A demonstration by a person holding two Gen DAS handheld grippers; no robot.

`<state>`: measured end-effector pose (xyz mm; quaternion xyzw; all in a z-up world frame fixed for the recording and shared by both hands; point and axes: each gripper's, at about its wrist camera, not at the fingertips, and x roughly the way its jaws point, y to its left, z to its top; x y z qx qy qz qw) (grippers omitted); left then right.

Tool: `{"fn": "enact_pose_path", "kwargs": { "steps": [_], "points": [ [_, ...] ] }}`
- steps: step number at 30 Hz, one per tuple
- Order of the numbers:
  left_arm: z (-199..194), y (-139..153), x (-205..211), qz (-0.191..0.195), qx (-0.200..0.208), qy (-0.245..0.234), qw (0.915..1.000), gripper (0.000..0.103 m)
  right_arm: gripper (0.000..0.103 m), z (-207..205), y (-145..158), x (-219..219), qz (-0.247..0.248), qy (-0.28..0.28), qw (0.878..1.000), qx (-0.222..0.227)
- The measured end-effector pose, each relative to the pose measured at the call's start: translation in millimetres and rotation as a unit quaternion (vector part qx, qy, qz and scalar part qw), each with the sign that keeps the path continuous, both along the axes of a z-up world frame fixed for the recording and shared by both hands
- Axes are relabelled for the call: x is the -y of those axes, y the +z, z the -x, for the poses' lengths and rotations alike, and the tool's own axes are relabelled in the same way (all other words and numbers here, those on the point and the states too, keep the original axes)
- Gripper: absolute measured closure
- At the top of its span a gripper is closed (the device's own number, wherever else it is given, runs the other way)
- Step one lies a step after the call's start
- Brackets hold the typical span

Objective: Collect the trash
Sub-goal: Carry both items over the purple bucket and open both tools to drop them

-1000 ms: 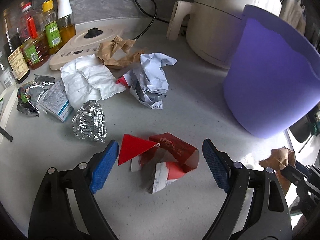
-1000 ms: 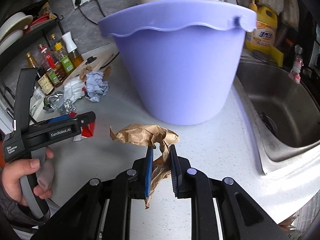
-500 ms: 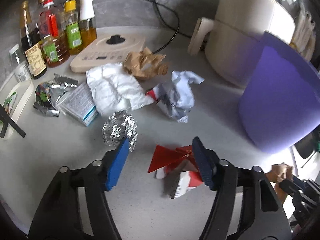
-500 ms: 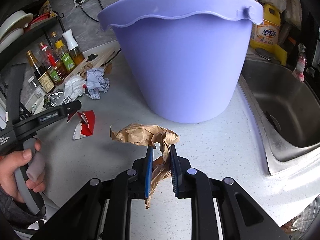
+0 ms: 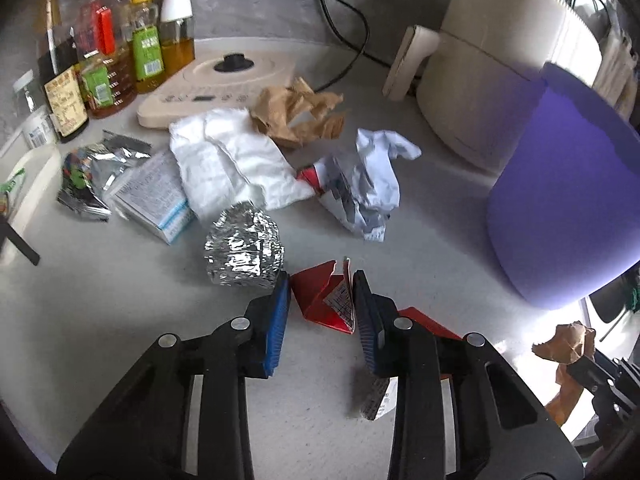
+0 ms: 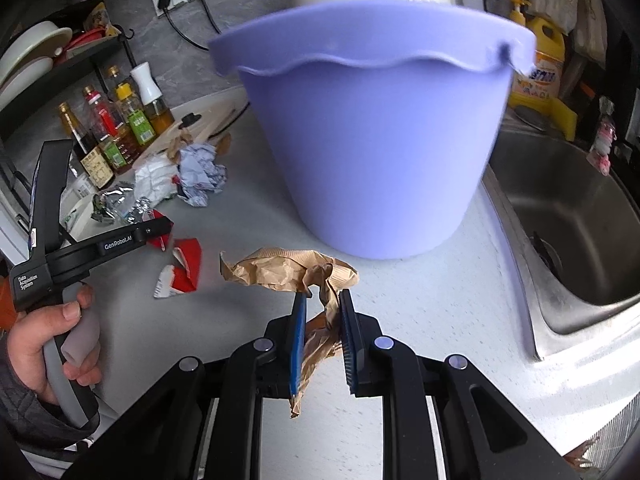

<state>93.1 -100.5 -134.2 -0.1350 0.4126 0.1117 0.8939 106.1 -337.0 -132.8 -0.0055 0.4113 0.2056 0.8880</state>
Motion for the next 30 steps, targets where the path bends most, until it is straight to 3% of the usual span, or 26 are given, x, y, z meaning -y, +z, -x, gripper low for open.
{"fn": "enact_pose_path", "kwargs": {
  "steps": [14, 22, 30],
  "points": [
    [24.4, 61.8, -12.7, -0.044, 0.062, 0.042, 0.9962, 0.071, 0.086, 3.8, 52.2, -37.5, -0.032, 0.076, 0.994, 0.073],
    [30.8, 99.7, -7.1, -0.07, 0.113, 0.036, 0.9904, 0.071, 0.086, 15.3, 95.2, -54.9, -0.041, 0.12, 0.982, 0.142],
    [32.1, 122.7, -2.6, -0.081, 0.146, 0.031, 0.9855, 0.071, 0.086, 20.8, 123.4, -57.6, -0.044, 0.121, 0.972, 0.195]
  ]
}}
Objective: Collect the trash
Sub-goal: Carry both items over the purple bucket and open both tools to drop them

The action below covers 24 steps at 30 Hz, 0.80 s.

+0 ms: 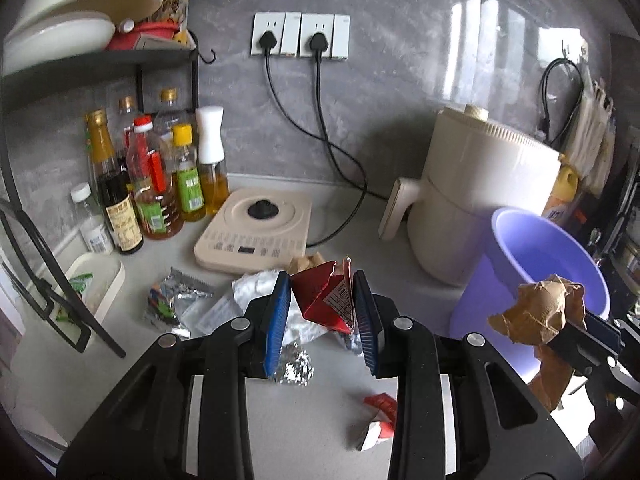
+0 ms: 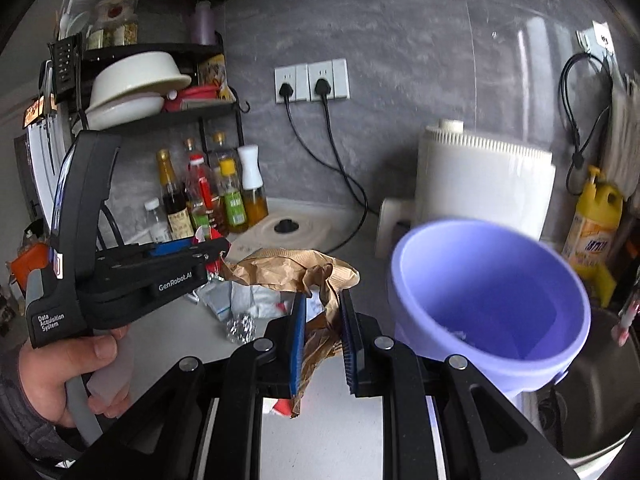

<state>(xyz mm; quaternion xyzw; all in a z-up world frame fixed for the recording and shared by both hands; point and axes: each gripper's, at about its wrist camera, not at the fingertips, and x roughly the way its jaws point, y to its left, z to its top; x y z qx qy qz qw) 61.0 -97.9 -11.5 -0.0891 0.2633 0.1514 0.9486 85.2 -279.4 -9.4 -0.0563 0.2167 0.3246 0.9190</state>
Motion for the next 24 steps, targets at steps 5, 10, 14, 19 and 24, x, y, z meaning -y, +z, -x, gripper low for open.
{"fn": "enact_pose_path", "kwargs": {
  "steps": [5, 10, 14, 19, 24],
  "points": [
    [-3.1, 9.6, 6.6, -0.004, 0.014, -0.008, 0.9999, 0.071, 0.086, -0.9, 9.8, 8.8, -0.007, -0.017, 1.0, 0.014],
    [-10.6, 15.6, 20.5, -0.003, 0.022, -0.026, 0.9994, 0.071, 0.086, -9.0, 14.9, 27.6, -0.016, -0.046, 0.999, 0.011],
    [-18.7, 18.3, 36.2, -0.002, 0.026, -0.044, 0.9987, 0.071, 0.086, -14.4, 15.4, 44.8, -0.021, -0.069, 0.997, 0.005],
    [-34.6, 24.0, 62.3, -0.001, 0.032, -0.08, 0.9963, 0.071, 0.086, -21.4, 17.3, 62.8, -0.025, -0.094, 0.995, 0.009],
    [-46.7, 31.3, 83.9, -0.007, 0.037, -0.108, 0.9934, 0.071, 0.085, -30.8, 23.4, 83.2, -0.04, -0.121, 0.992, 0.014]
  ]
}}
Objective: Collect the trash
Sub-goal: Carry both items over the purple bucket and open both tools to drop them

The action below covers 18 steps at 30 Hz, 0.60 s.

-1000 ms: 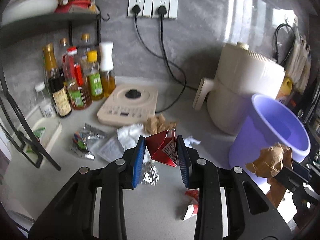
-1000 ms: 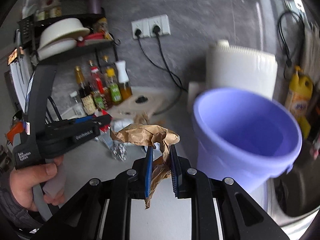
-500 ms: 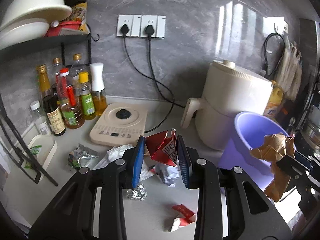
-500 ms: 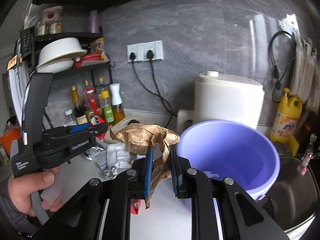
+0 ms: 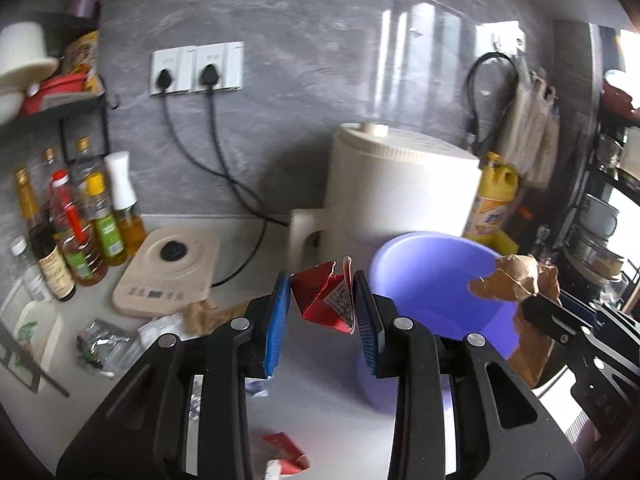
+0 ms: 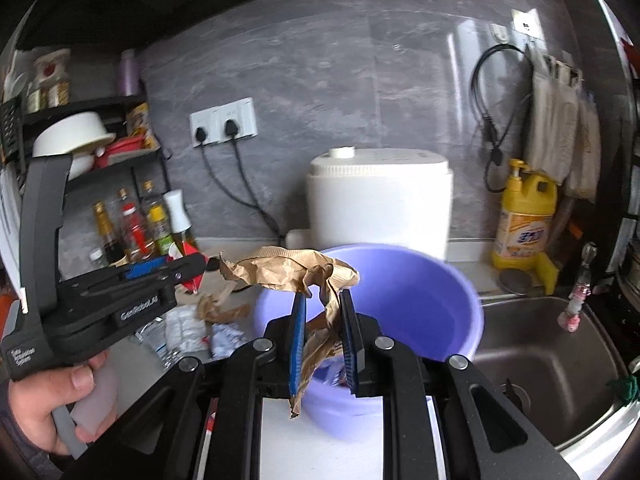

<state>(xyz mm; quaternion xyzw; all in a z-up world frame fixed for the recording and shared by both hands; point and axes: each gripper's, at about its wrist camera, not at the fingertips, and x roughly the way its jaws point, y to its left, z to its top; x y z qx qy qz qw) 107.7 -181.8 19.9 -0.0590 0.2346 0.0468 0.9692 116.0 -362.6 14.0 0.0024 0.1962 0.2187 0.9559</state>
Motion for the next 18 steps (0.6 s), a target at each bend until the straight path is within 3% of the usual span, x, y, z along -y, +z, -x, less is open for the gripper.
{"fn": "enact_pose_path", "kwargs": {
  "steps": [3, 4, 5, 18],
  "points": [
    [-6.0, 5.2, 11.4, -0.006, 0.004, -0.014, 0.9999, 0.071, 0.079, -8.2, -3.6, 9.9, -0.008, -0.02, 1.0, -0.008],
    [-8.0, 6.3, 14.1, -0.008, 0.004, -0.017, 0.9998, 0.071, 0.066, -10.5, -6.1, 11.2, -0.007, -0.024, 1.0, -0.014],
    [-11.1, 7.5, 17.0, -0.01, 0.004, -0.022, 0.9997, 0.071, 0.061, -13.0, -9.3, 13.8, -0.008, -0.03, 0.999, -0.022],
    [-34.6, 5.8, 46.4, -0.014, -0.007, -0.066, 0.9977, 0.071, 0.06, -5.8, -20.2, 47.8, -0.021, -0.074, 0.996, -0.036]
  ]
}}
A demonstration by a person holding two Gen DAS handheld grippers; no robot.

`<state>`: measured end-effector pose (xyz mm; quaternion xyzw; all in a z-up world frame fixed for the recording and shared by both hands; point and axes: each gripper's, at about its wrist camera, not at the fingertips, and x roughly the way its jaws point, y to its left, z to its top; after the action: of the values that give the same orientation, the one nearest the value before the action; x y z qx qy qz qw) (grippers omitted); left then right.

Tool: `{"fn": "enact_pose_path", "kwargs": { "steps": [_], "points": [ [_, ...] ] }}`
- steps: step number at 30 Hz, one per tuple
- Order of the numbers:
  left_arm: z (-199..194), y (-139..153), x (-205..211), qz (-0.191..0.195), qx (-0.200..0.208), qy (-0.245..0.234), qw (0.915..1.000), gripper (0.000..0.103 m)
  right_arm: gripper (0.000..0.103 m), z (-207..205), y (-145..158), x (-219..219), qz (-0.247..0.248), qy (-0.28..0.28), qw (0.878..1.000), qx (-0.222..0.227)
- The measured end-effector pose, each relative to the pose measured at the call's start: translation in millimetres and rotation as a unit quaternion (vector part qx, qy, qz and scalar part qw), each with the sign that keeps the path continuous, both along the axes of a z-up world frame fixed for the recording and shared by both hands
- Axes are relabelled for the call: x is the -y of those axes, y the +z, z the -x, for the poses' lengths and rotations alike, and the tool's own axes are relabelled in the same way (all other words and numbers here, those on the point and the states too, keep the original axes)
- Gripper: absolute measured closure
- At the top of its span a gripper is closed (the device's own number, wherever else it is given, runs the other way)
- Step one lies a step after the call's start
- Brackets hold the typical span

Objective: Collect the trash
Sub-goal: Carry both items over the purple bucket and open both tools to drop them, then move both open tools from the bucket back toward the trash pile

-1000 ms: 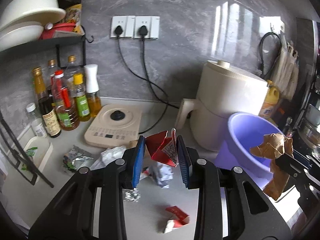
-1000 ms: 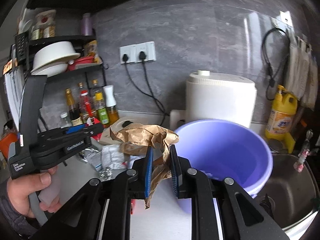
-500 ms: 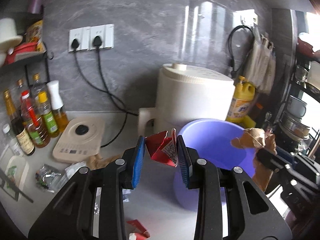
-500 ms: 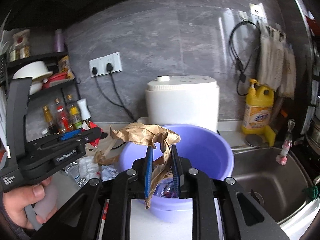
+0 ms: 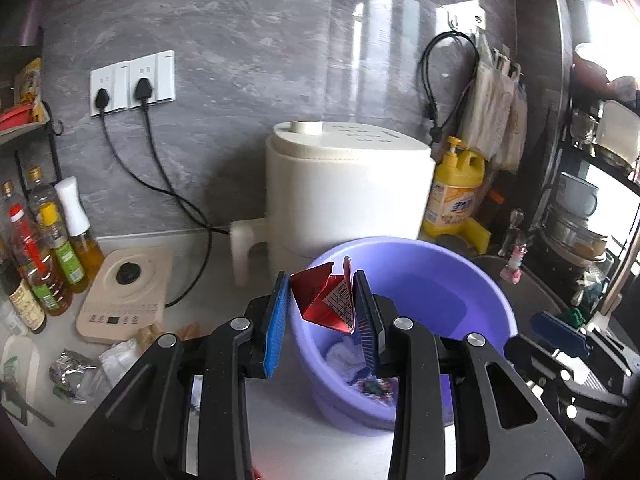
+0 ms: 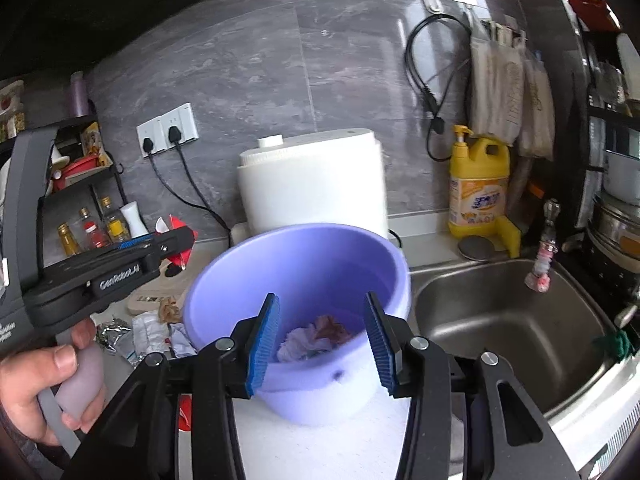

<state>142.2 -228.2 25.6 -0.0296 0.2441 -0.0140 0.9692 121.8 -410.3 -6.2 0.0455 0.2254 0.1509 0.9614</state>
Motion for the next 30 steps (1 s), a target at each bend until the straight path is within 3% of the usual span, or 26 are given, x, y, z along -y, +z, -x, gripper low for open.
{"fn": "enact_pose_path", "kwargs": {
  "steps": [5, 7, 11, 14, 22, 25, 30],
  "points": [
    [-11.9, -0.6, 18.9, 0.015, -0.012, -0.058, 0.9981, 0.065, 0.059, 5.9, -0.3, 9.5, 0.003, -0.018, 1.0, -0.002],
    [-12.1, -0.5, 22.8, 0.01, -0.008, -0.061, 0.998, 0.041, 0.058, 7.7, -0.2, 10.9, 0.005, -0.02, 1.0, -0.003],
    [-8.7, 0.5, 15.2, 0.014, -0.002, -0.054, 0.9985, 0.04, 0.058, 10.6, -2.1, 9.9, 0.007, -0.025, 1.0, -0.007],
    [-4.3, -1.3, 0.4, 0.015, -0.005, -0.036, 0.9992, 0.038, 0.058, 12.2, -1.9, 5.8, 0.008, -0.024, 1.0, -0.008],
    [24.8, -7.6, -47.9, 0.018, -0.006, 0.023, 0.9996, 0.015, 0.047, 21.6, -0.4, -30.5, 0.011, 0.022, 1.0, 0.006],
    [34.6, -9.7, -62.5, 0.013, -0.011, 0.044, 0.9989, 0.011, 0.041, 26.8, -0.3, -49.7, 0.014, 0.047, 0.999, 0.013],
    [56.3, -7.8, -94.6, 0.013, -0.006, 0.091, 0.9957, 0.008, 0.04, 30.0, -0.8, -79.5, 0.014, 0.086, 0.996, 0.016]
  ]
}}
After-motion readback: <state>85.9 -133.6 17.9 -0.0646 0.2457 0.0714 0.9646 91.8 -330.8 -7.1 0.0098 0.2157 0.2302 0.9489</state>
